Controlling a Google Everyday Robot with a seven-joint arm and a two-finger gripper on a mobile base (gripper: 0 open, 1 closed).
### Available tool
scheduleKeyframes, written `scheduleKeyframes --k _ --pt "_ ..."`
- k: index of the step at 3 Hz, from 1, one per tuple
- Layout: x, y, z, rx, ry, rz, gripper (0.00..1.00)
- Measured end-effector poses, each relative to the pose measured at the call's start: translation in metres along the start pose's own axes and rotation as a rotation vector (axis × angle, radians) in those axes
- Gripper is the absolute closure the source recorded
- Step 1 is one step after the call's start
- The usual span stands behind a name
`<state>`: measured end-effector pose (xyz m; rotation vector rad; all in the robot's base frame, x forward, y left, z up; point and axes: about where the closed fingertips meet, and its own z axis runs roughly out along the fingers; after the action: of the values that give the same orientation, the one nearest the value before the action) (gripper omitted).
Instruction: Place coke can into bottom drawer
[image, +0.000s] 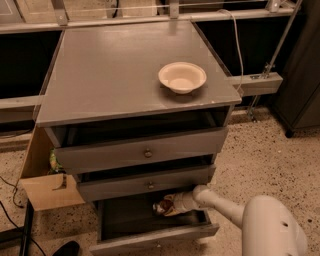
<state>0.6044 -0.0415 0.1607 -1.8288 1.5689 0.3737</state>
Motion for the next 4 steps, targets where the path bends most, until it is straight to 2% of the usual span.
scheduleKeyframes --k 3,4 --pt "-0.0001 0.0001 0.0001 0.0 0.0 0.0 0.11" --pt "-0.0001 0.0001 0.0002 0.0 0.0 0.0 0.0"
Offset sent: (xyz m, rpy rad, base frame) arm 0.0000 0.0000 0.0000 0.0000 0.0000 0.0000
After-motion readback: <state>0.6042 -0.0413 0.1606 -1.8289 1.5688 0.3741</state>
